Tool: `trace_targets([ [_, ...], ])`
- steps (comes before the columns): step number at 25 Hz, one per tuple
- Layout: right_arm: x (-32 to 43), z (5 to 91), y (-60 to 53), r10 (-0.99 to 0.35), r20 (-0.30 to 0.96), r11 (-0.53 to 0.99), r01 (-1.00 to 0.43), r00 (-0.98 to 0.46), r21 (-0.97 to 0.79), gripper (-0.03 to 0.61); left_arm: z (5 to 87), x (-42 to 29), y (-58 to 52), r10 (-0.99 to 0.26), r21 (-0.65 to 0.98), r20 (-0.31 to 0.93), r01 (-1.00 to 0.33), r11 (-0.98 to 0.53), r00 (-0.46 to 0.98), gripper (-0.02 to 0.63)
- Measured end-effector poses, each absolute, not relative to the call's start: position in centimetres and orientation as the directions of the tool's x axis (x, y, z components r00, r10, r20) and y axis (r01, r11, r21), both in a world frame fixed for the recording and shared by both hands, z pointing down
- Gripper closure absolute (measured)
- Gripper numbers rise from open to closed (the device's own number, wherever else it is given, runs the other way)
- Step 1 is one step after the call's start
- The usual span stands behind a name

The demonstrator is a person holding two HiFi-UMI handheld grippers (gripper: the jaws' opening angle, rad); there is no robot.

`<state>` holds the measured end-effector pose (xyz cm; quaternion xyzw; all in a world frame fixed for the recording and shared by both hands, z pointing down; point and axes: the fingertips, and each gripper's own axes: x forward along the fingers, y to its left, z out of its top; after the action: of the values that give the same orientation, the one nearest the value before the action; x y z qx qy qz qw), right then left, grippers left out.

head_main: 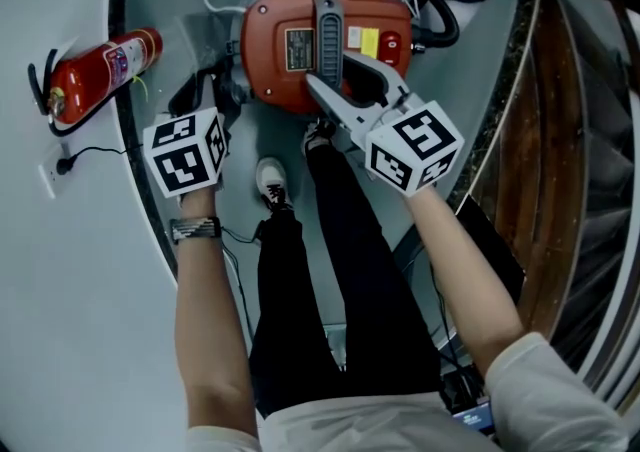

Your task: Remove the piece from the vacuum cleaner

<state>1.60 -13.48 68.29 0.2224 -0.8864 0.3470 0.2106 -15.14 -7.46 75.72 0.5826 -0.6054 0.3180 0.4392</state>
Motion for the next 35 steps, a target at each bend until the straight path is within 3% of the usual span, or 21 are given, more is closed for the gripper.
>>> trace_targets([
  [35,1.7,68.1,-13.4,-0.263,0.521,0.663,-0.544,-0.812,-0.514,0.383,75.9,-17.2,-6.2,-0.482,0.279,0.876,-0.831,0.481,0.015,0.577],
])
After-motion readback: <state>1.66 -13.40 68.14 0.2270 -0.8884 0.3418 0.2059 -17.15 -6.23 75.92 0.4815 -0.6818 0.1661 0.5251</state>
